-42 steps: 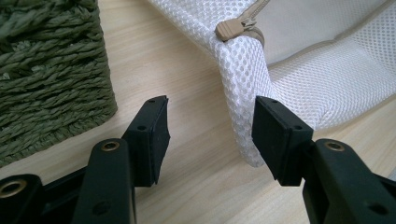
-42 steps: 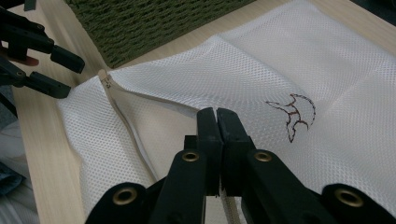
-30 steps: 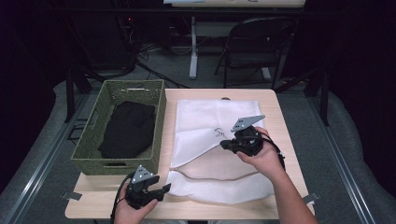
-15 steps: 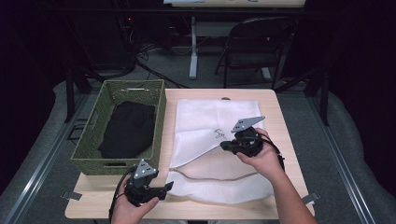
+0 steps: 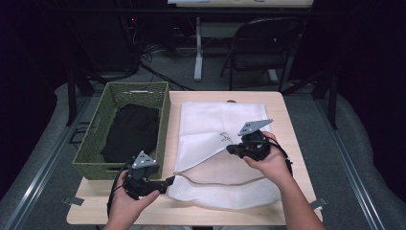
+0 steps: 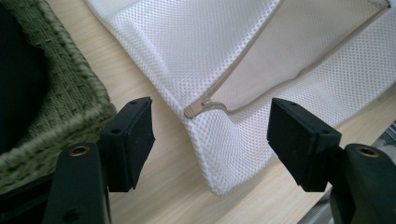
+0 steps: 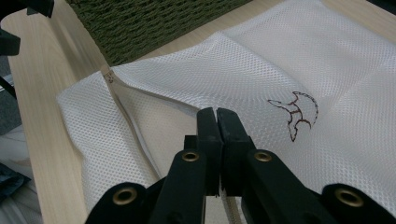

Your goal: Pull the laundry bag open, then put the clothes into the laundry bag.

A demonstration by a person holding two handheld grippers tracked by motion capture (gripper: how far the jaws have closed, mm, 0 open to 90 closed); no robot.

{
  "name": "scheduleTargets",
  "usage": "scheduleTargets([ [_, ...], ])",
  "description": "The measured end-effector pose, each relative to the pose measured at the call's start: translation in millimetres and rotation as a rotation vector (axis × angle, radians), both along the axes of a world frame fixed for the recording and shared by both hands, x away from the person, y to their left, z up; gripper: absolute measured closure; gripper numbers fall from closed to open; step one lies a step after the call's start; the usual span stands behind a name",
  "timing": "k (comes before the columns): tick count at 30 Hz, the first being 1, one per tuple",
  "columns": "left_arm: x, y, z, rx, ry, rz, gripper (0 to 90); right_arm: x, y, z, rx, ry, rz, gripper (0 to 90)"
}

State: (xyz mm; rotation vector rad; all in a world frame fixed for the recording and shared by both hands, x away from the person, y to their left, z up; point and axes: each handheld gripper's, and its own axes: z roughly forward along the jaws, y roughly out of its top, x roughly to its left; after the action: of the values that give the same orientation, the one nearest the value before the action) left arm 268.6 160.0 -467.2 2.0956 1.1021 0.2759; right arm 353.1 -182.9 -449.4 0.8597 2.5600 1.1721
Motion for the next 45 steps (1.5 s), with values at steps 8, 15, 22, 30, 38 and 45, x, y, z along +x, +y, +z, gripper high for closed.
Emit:
scheduleTargets([
  [8, 10.3, 6.3, 15.2, 0.012, -0.023, 0.014, 31.9, 0.1, 0.3, -1.6, -0.001, 0.002, 0.003, 88.8],
  [15, 23.6, 18.3, 27.1, 0.005, -0.025, 0.047, 31.9, -0.1, -0.3, -2.3, -0.003, 0.004, 0.0, 88.8],
  [22, 37.0, 35.8, 32.4, 0.011, -0.018, 0.089, 31.8, -0.1, 0.3, -3.1, -0.005, 0.006, 0.001, 88.8],
  [30, 52.3, 57.3, 33.6, 0.022, -0.003, 0.137, 32.1, 0.2, 0.1, -4.0, -0.007, 0.008, 0.001, 88.8],
  [38, 68.9, 70.6, 34.9, 0.037, -0.025, 0.183, 31.1, 0.7, 0.2, -4.6, -0.008, 0.008, 0.0, 88.8],
  [45, 86.8, 80.0, 32.7, 0.074, 0.013, 0.206, 28.5, 1.4, -0.6, -5.2, -0.006, 0.01, -0.001, 88.8],
])
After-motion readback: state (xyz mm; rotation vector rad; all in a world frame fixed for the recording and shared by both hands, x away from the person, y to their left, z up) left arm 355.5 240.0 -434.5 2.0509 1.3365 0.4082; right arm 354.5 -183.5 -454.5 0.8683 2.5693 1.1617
